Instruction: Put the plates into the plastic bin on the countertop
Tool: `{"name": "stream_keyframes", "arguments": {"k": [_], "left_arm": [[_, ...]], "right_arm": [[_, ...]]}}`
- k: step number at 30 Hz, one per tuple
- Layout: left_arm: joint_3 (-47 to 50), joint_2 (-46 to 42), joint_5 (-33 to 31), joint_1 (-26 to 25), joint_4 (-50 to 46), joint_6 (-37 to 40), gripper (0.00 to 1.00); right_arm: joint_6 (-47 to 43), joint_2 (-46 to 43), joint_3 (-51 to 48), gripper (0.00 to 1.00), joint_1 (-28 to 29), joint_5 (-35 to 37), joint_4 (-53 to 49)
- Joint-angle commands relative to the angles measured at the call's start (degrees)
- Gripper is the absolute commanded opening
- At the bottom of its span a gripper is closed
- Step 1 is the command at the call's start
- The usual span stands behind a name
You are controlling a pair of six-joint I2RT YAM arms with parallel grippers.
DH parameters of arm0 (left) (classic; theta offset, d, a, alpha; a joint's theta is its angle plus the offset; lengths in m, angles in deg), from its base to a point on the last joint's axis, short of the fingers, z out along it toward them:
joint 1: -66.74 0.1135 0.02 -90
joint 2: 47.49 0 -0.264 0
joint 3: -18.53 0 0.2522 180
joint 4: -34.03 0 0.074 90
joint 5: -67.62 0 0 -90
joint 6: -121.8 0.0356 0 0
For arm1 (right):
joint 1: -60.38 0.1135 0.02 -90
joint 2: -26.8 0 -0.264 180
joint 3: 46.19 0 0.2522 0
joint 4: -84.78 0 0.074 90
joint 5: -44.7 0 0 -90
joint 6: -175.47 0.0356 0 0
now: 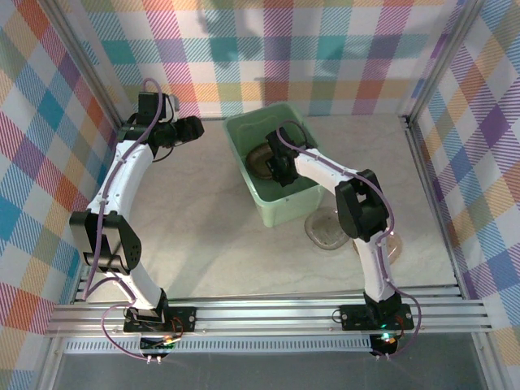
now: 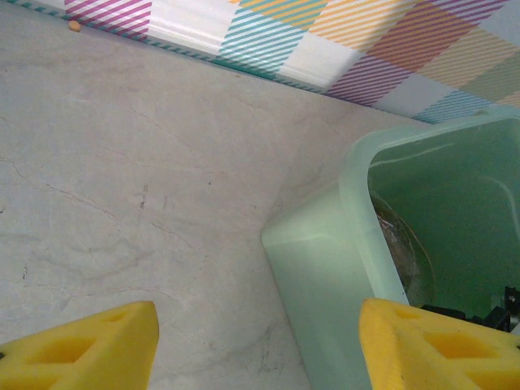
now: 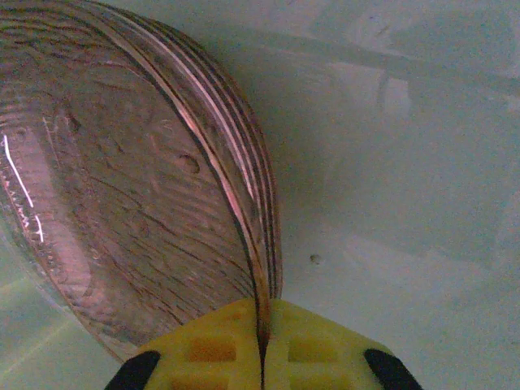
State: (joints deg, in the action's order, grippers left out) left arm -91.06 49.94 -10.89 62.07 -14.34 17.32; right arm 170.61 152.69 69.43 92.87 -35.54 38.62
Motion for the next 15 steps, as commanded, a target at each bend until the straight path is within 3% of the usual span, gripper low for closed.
{"name": "stream_keyframes", "arguments": {"k": [1, 12, 15], "left_arm": [[-0.1, 0.5, 0.9, 0.5, -0.9, 0.3, 0.66], [0.1, 0.6, 1.2, 0.5, -0.6, -0.5, 0.66], [0.1, 0.5, 1.3, 0.5, -0.6, -0.5, 0.66]], "right_arm": [[1.3, 1.9, 2.3, 0.05, -0.1, -1.0, 0.2], [2.7, 3.9, 5.4, 0.05, -0.2, -0.2, -0.6], [2.5, 4.2, 6.0, 0.11, -0.2, -1.0, -0.6]]}}
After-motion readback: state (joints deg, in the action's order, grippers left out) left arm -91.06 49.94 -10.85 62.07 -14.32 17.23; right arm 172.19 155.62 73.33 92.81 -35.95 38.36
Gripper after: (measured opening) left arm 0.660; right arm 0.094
